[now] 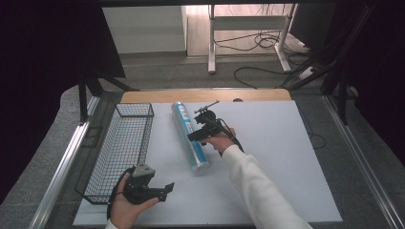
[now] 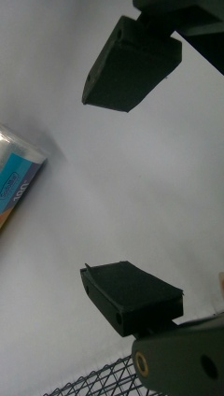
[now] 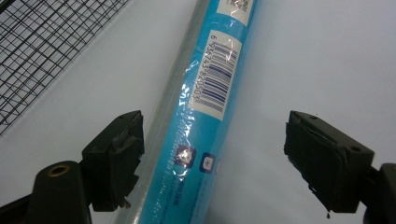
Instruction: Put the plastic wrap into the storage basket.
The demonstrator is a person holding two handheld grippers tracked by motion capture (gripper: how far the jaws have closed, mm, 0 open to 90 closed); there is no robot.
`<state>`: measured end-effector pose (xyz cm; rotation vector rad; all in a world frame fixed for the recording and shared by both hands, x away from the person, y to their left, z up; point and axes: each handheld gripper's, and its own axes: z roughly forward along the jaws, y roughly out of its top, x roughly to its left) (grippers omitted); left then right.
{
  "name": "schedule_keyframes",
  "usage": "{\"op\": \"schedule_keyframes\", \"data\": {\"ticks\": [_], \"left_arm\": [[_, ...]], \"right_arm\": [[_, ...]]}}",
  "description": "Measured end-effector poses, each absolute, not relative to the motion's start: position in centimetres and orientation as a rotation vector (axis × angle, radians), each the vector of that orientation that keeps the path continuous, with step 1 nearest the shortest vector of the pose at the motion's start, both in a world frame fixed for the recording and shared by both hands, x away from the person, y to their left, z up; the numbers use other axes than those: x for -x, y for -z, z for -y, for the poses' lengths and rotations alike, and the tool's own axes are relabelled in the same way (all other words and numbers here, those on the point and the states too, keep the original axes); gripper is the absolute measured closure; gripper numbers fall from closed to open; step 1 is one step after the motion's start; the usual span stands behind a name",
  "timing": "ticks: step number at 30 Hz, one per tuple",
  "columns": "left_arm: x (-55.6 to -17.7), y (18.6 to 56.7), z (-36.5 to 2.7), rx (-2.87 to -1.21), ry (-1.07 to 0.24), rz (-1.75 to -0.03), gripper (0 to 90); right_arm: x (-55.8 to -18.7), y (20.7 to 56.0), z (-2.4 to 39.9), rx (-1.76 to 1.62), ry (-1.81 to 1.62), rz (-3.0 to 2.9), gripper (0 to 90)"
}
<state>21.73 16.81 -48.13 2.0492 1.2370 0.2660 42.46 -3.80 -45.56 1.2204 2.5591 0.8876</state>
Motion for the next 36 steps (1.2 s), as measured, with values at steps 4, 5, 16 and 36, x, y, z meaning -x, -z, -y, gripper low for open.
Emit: {"op": "schedule_keyframes", "data": {"ticks": [4, 5, 16, 36], "left_arm": [[-21.7, 48.2, -16.8, -2.053, -0.265, -1.236, 15.9], [-21.7, 48.2, -16.8, -2.053, -0.265, -1.236, 16.0], [-21.7, 48.2, -16.7, -2.058, -0.265, -1.232, 15.9], [-21.8, 48.5, -16.6, -2.067, -0.262, -1.23, 15.8]], "right_arm": [[-42.8, 45.6, 3.1, -1.217, -0.87, -2.562, 19.9], [-42.8, 45.6, 3.1, -1.217, -0.87, -2.562, 19.9], [-44.3, 46.7, 0.9, -1.232, -0.794, -2.571, 18.7], [-46.1, 49.1, -1.0, -1.309, -0.664, -2.602, 15.4]]}}
